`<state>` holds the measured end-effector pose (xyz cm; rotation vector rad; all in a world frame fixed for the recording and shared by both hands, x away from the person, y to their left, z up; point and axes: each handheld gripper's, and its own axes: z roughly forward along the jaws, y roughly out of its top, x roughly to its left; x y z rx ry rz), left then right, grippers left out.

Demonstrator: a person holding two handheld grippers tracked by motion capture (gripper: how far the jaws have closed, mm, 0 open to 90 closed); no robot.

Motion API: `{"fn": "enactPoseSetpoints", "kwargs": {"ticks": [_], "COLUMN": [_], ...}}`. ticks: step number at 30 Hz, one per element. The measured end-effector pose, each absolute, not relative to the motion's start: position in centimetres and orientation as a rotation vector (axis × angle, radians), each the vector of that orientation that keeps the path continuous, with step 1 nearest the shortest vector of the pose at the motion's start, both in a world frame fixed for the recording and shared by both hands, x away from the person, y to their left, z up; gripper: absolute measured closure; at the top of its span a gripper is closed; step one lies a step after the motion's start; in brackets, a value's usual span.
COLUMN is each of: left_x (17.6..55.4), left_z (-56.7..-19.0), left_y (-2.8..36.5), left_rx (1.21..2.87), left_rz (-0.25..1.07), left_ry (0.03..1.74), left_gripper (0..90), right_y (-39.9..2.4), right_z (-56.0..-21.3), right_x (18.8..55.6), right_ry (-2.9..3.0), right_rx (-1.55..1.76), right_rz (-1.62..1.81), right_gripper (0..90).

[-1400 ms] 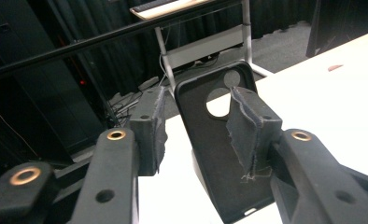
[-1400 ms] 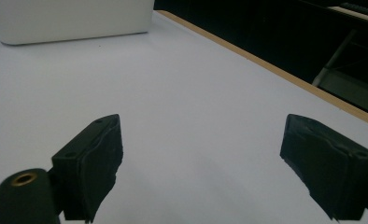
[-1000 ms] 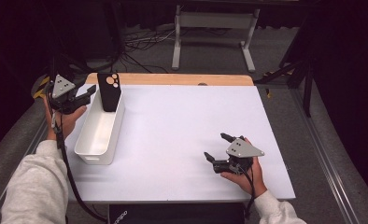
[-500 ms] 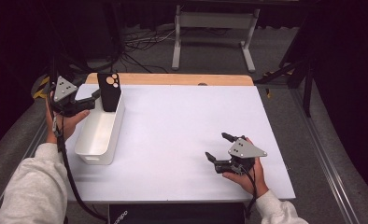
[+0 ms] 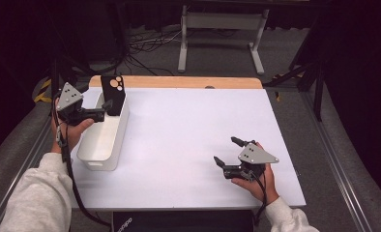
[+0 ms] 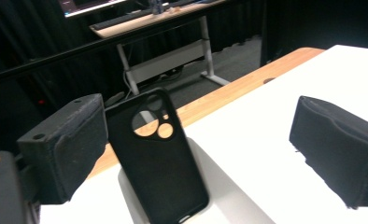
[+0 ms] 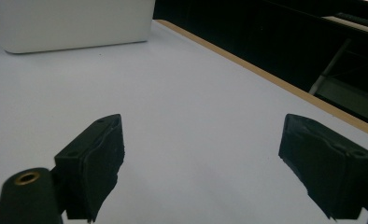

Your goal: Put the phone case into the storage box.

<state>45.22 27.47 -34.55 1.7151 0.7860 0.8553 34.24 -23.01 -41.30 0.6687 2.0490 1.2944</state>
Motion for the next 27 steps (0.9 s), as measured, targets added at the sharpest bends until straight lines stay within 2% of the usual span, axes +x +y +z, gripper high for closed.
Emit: {"fn": "enactPoseSetpoints", "kwargs": {"ticks": [27], "left_x": [42.0], "left_z": [-34.6], "left_y": [26.2], "left_rx": [1.73], "left_rz": [0.826], "left_ry": [0.683], "left_gripper": [3.9], "right_y": [-22.3], "right_z": [-41.3], "right_x": [34.2], "right_ry": [2.047], "right_rx": [0.649], "right_rz": [1.287], "right_gripper": [14.5]}}
